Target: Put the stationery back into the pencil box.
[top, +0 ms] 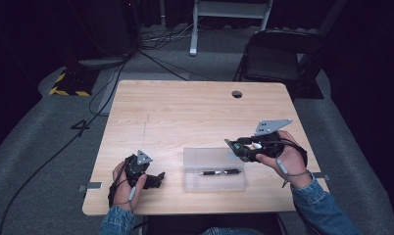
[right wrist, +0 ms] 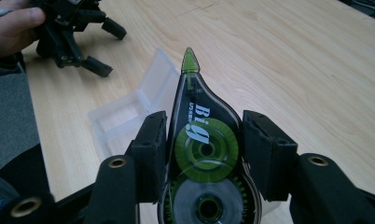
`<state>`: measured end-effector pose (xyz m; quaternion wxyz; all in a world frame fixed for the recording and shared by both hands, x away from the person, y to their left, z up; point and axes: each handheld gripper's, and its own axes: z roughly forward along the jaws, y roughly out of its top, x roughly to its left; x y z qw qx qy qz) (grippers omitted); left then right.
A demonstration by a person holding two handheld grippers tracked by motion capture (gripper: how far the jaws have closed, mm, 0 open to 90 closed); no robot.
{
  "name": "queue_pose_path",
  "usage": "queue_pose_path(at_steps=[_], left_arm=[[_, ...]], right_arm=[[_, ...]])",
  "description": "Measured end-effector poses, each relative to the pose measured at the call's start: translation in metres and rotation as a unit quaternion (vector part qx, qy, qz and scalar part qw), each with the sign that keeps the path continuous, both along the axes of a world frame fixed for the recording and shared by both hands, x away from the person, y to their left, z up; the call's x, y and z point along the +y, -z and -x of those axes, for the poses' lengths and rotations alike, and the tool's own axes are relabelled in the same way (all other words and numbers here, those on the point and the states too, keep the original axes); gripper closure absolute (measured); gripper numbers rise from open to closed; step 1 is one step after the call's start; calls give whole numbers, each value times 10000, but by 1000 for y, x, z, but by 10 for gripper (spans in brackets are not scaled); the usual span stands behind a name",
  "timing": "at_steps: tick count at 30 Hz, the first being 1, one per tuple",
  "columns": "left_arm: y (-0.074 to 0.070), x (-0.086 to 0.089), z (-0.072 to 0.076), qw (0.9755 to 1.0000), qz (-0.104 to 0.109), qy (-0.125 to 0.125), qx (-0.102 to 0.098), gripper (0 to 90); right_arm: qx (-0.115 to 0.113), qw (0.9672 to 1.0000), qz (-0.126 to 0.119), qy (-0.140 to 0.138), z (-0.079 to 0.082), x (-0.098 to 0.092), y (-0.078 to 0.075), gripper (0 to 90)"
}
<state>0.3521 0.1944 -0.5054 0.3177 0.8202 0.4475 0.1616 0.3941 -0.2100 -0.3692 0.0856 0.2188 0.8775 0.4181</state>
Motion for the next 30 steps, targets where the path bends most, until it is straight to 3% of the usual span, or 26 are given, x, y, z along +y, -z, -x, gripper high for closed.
queue_pose_path(at_steps=[10, 23, 30], left_arm=[[0, 0, 0, 10000, -1, -17, 5, 9], [0, 0, 0, 10000, 0, -17, 6, 9], [0, 0, 0, 10000, 0, -18, 6, 9]], right_arm=[[161, 9983, 278, -495, 6, 11, 17, 525], [402, 9901, 827, -1059, 9, 25, 45, 525], [466, 9867, 988, -1202, 10, 26, 57, 525]])
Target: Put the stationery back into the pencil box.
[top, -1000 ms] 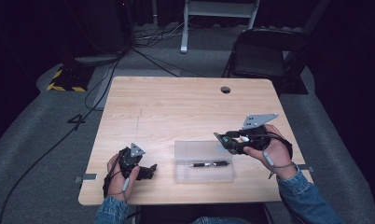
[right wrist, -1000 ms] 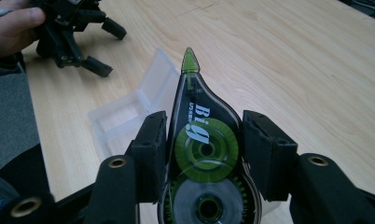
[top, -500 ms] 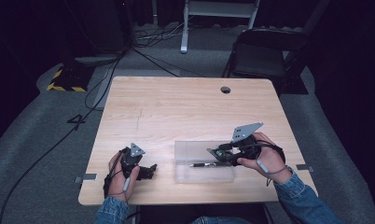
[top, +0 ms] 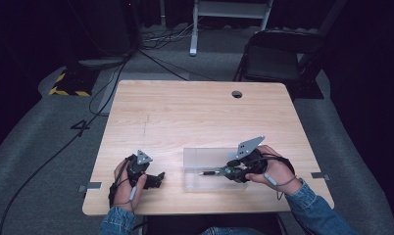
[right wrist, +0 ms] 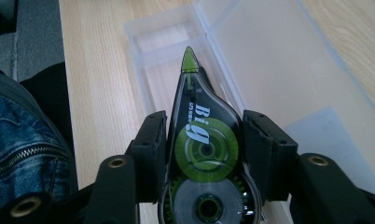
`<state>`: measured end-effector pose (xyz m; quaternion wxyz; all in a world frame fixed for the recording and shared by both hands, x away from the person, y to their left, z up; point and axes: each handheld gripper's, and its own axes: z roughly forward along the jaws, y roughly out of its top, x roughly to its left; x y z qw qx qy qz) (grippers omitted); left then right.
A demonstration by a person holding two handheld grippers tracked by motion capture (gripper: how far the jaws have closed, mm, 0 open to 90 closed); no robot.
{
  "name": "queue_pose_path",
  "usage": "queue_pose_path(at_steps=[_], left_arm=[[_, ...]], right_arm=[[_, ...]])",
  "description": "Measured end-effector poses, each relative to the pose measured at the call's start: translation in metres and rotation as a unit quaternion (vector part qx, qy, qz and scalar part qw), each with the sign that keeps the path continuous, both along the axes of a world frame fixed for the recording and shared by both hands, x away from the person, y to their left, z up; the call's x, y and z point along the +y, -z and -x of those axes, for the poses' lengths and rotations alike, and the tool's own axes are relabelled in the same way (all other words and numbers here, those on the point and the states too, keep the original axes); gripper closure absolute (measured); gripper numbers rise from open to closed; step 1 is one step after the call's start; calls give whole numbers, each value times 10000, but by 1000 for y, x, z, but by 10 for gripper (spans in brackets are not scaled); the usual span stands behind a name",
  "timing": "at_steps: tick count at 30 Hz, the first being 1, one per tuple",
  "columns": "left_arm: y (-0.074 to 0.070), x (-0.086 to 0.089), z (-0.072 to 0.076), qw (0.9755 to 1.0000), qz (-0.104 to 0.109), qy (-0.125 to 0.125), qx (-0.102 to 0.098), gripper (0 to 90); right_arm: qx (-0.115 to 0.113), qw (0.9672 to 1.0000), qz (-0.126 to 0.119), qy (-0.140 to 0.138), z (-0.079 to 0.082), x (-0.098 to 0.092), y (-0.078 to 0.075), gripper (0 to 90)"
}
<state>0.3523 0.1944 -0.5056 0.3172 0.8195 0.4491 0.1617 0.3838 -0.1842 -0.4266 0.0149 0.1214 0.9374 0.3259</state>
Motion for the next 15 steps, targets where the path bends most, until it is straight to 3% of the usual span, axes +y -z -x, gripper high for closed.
queue_pose_path(at_steps=[15], left_arm=[[0, 0, 0, 10000, 0, 1, 0, 9]], right_arm=[[-96, 9993, 282, -236, 0, 1, 17, 524]])
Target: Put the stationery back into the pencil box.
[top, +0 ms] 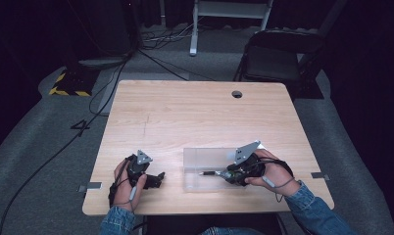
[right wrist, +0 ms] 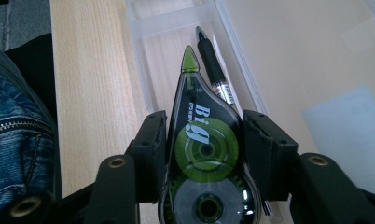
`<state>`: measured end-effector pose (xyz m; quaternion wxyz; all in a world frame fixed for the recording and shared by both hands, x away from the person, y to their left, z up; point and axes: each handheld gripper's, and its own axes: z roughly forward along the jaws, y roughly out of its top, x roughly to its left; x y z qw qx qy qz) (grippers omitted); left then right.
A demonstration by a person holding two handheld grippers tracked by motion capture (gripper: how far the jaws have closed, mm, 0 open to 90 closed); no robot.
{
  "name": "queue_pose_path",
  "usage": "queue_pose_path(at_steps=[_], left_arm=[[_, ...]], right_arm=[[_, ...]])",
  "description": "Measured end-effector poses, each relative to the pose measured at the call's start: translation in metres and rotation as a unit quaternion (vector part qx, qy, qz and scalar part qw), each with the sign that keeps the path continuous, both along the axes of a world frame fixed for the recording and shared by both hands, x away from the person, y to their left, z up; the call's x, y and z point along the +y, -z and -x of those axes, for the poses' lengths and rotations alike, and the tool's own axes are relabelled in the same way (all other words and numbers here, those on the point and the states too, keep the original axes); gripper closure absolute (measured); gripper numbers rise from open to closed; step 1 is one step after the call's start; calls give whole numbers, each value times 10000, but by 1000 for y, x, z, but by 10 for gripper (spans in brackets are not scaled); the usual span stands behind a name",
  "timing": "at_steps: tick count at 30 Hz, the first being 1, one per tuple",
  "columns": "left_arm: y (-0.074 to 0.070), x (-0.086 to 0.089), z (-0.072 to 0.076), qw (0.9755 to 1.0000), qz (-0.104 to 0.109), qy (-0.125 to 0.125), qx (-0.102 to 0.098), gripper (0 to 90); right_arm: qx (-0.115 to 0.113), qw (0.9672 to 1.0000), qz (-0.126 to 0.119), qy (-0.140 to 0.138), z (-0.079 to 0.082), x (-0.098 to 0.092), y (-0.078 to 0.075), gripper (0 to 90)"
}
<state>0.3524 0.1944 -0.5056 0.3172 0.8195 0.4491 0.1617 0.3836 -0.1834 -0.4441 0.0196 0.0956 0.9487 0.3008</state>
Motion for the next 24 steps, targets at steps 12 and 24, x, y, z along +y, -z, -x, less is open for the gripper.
queue_pose_path(at_steps=[12, 24], left_arm=[[0, 0, 0, 10000, 0, 1, 1, 9], [0, 0, 0, 10000, -1, 2, 1, 9]], right_arm=[[-12, 9997, 223, -75, -3, 2, 11, 524], [155, 9993, 313, -161, -4, 4, 20, 522]])
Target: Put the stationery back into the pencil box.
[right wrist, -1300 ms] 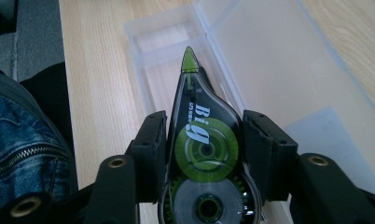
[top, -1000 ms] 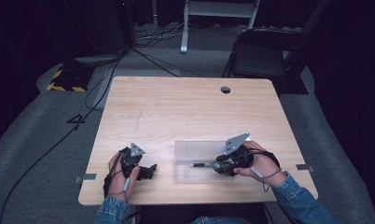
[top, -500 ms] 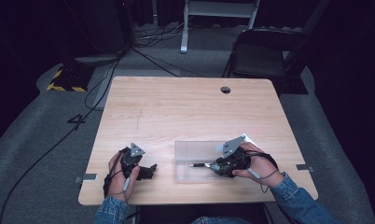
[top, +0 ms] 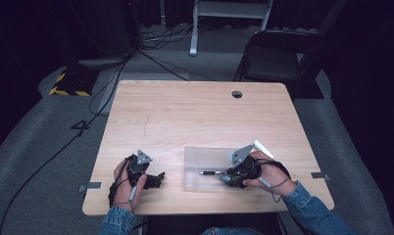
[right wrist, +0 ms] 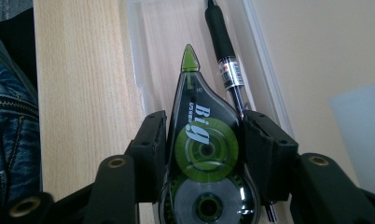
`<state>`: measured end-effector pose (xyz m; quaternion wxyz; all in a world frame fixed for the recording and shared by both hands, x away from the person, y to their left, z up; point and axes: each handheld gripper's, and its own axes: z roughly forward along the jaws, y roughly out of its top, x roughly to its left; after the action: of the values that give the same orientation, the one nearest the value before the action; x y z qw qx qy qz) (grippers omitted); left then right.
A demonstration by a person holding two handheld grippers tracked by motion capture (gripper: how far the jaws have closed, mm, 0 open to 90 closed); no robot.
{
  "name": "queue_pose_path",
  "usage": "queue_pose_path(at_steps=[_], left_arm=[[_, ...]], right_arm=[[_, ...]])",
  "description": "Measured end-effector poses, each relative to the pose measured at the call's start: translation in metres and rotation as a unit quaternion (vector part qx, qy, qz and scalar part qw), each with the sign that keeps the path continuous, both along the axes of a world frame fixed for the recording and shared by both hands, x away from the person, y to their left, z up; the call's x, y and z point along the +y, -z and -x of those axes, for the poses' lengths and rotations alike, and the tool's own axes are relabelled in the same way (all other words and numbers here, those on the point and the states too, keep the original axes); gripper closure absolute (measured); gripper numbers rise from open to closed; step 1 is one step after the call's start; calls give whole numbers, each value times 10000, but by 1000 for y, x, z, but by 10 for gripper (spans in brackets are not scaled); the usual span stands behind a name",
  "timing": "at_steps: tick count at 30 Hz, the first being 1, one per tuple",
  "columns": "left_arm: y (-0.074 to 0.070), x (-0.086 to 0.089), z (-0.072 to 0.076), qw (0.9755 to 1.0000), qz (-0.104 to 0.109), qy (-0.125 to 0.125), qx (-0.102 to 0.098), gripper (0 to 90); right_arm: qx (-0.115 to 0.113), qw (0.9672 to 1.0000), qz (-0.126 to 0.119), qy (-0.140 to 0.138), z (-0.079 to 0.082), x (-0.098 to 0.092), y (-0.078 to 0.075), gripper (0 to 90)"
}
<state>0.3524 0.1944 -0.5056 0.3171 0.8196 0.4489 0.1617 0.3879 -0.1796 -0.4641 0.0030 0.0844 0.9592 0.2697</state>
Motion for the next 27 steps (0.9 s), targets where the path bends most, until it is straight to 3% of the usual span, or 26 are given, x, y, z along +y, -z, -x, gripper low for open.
queue_pose_path(at_steps=[9, 19, 27], left_arm=[[0, 0, 0, 10000, -1, 0, -1, 9], [0, 0, 0, 10000, 0, -1, -1, 9], [0, 0, 0, 10000, 0, -1, 0, 9]], right_arm=[[128, 9999, 10, -56, -1, 0, 2, 519], [317, 9994, -69, 70, -2, -2, 2, 483], [233, 9994, -227, 123, 1, -1, -2, 448]])
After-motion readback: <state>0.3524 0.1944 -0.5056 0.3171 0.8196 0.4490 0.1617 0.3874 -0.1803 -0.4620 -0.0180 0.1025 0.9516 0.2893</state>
